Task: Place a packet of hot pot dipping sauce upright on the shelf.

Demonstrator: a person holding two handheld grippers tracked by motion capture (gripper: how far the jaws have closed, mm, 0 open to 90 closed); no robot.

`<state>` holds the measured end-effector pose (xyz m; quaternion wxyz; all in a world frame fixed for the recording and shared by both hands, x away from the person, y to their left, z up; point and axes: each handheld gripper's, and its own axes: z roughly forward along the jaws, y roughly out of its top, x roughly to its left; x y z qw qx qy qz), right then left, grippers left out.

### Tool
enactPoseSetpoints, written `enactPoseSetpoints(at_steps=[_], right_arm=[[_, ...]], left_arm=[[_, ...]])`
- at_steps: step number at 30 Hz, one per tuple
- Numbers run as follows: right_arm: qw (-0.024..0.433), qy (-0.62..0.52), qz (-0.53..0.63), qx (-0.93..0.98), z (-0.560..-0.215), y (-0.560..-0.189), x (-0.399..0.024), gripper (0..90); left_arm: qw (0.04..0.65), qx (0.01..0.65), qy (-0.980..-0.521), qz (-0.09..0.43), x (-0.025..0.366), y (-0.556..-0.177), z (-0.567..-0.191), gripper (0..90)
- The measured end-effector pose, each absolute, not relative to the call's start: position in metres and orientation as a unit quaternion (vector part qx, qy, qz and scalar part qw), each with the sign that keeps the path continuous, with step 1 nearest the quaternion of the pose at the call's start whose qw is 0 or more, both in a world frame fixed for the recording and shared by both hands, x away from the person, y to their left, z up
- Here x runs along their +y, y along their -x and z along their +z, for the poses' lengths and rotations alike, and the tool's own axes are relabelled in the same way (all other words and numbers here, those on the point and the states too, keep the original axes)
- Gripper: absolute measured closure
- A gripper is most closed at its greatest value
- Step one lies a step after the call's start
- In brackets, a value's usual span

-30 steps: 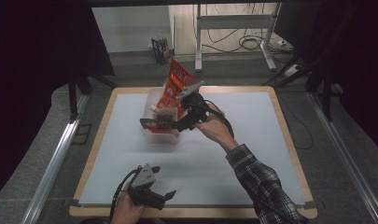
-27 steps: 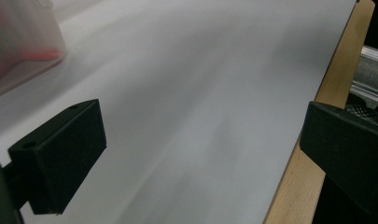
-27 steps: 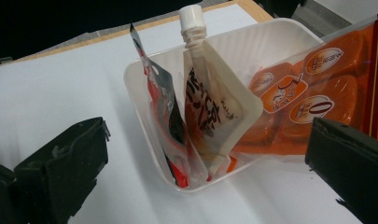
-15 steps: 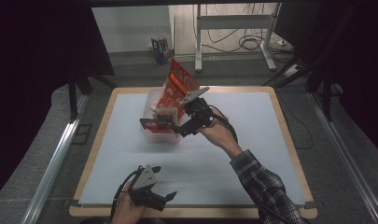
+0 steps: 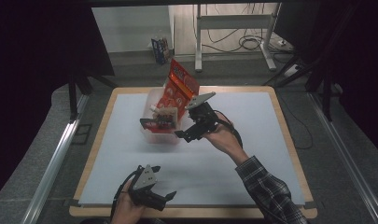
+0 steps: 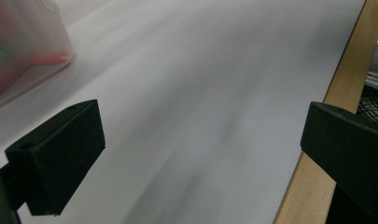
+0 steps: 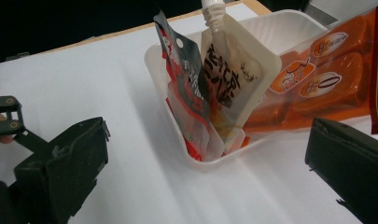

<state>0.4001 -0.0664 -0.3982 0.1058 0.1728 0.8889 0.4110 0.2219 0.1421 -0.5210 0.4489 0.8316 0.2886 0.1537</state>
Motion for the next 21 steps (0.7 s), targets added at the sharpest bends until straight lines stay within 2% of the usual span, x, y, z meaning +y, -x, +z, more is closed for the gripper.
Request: enactPoseSetpoints(at_steps=[21], right_arm=[[0.092, -0.177, 0.410, 0.890, -0.417, -0.381, -0.084, 0.0]], left_arm=[[0.442, 0.290, -0.834, 0.157, 0.141, -0.222, -0.522, 0.0]])
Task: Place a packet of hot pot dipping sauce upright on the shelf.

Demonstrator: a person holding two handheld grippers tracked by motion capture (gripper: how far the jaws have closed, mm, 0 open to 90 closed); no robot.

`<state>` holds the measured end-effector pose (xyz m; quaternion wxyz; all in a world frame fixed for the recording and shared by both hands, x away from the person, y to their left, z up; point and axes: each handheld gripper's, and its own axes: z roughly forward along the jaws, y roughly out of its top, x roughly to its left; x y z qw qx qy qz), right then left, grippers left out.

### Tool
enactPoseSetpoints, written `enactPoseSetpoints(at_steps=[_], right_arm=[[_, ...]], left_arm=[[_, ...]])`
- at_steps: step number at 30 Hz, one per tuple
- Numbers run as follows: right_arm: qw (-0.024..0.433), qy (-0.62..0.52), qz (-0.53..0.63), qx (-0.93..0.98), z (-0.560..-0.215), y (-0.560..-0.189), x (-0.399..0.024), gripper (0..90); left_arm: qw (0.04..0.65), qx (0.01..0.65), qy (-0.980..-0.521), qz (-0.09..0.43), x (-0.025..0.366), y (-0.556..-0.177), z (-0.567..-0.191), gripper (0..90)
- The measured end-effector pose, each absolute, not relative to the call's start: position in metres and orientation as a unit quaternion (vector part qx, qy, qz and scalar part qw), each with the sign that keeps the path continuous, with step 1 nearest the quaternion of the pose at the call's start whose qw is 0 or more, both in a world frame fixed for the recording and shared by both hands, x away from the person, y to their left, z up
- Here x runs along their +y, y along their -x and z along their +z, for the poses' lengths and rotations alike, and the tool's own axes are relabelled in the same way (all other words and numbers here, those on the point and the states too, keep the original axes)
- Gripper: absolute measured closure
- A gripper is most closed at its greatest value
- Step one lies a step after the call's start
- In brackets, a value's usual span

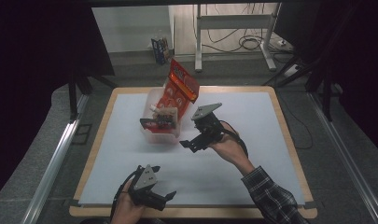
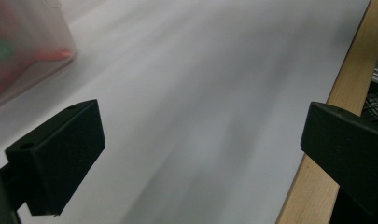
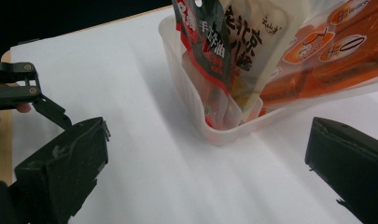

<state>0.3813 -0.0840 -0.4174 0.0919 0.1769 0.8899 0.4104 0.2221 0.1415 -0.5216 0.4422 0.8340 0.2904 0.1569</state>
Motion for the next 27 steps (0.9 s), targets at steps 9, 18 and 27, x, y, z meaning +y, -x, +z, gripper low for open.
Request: enactPoseSetpoints(at_steps=[9, 18, 27], right_arm=[[0.095, -0.179, 0.417, 0.886, -0.421, -0.372, -0.094, 0.0], [0.105, -0.188, 0.420, 0.882, -0.423, -0.362, -0.110, 0.0], [0.116, -0.197, 0.420, 0.878, -0.422, -0.353, -0.125, 0.0]], left_arm=[[0.441, 0.292, -0.834, 0.158, 0.142, -0.222, -0.522, 0.0], [0.439, 0.290, -0.835, 0.161, 0.141, -0.222, -0.521, 0.0], [0.440, 0.291, -0.834, 0.162, 0.141, -0.221, -0.521, 0.0]])
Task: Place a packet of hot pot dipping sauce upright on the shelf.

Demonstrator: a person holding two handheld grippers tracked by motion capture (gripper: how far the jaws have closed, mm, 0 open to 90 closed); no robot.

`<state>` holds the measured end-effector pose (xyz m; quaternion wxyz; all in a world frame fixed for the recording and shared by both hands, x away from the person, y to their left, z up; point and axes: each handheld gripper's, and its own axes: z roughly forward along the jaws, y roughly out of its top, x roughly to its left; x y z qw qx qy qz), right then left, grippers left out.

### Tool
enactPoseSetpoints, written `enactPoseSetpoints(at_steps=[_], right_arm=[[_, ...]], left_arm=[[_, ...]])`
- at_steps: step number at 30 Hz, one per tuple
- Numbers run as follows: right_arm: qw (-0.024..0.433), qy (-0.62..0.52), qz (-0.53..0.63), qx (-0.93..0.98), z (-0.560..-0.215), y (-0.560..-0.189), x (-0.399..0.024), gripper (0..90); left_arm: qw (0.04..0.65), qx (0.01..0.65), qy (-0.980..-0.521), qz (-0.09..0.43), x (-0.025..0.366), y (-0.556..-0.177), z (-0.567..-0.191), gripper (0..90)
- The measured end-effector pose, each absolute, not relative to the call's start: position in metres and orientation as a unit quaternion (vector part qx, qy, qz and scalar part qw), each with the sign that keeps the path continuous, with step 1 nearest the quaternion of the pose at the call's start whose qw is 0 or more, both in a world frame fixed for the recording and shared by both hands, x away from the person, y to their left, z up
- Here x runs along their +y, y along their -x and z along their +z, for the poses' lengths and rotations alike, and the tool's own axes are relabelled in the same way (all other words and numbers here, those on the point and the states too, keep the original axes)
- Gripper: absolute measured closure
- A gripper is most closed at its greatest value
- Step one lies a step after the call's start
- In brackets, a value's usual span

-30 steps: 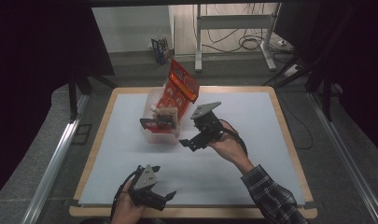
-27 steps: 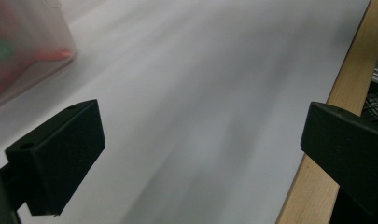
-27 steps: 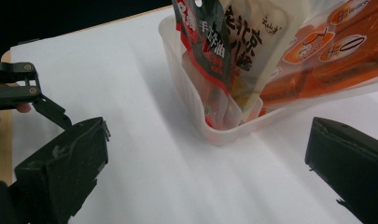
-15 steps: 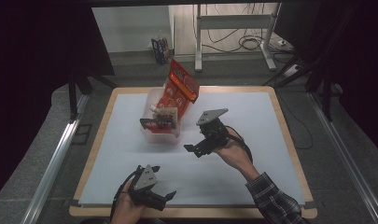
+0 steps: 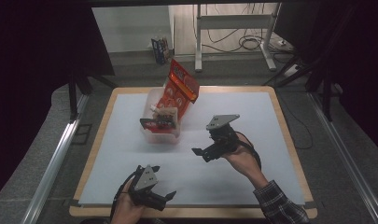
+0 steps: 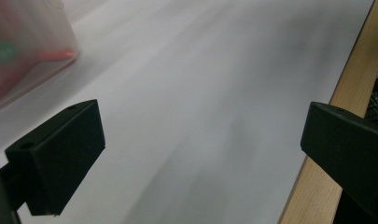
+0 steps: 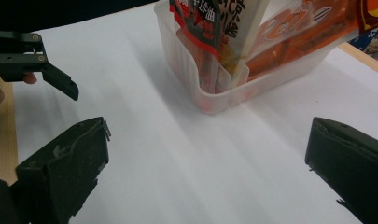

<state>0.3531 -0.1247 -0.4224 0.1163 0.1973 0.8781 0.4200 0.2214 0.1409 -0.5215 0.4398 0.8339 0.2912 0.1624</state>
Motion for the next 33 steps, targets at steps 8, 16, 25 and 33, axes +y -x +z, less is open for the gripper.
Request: enactPoseSetpoints(at_steps=[8, 16, 25, 33], right_arm=[[0.123, -0.204, 0.418, 0.877, -0.427, -0.345, -0.135, 0.0], [0.125, -0.213, 0.413, 0.876, -0.437, -0.336, -0.149, 0.0], [0.130, -0.224, 0.416, 0.872, -0.445, -0.327, -0.165, 0.0], [0.133, -0.232, 0.414, 0.870, -0.450, -0.318, -0.176, 0.0]], left_arm=[[0.439, 0.291, -0.834, 0.163, 0.141, -0.221, -0.521, 0.0], [0.439, 0.289, -0.835, 0.163, 0.141, -0.221, -0.521, 0.0], [0.438, 0.288, -0.836, 0.164, 0.140, -0.221, -0.521, 0.0], [0.436, 0.287, -0.837, 0.164, 0.140, -0.221, -0.521, 0.0]])
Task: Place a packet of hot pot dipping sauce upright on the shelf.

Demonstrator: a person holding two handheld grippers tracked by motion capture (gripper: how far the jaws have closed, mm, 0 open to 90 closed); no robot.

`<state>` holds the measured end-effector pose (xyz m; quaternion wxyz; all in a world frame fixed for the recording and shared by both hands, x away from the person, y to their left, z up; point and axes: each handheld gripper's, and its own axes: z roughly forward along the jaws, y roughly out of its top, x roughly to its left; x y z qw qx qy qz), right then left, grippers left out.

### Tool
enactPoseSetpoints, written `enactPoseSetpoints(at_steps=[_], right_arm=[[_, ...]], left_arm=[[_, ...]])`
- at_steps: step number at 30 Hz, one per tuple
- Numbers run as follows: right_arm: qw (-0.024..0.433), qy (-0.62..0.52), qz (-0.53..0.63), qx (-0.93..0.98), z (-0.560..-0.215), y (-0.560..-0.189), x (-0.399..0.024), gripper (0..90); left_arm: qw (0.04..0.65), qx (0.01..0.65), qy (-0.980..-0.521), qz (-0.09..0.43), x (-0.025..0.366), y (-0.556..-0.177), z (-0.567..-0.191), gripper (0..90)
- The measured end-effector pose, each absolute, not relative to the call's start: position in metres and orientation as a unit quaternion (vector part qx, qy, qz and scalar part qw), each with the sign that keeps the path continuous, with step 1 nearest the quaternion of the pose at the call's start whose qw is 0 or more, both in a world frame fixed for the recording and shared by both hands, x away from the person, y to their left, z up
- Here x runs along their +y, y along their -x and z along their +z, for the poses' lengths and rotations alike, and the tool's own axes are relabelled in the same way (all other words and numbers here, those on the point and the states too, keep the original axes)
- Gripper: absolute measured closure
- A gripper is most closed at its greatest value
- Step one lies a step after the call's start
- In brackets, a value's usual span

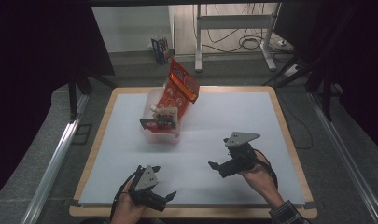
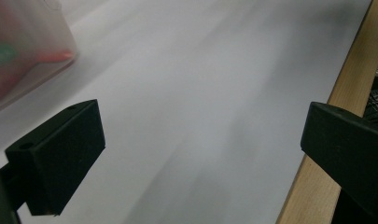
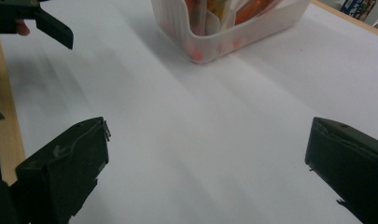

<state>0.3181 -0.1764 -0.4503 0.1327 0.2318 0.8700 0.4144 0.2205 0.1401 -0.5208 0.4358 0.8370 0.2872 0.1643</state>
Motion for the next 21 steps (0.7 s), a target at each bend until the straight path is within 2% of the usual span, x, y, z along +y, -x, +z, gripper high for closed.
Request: enactPoseSetpoints(at_steps=[21], right_arm=[[0.142, -0.268, 0.412, 0.859, -0.456, -0.295, -0.214, 0.0]], left_arm=[[0.434, 0.287, -0.838, 0.165, 0.139, -0.221, -0.521, 0.0]])
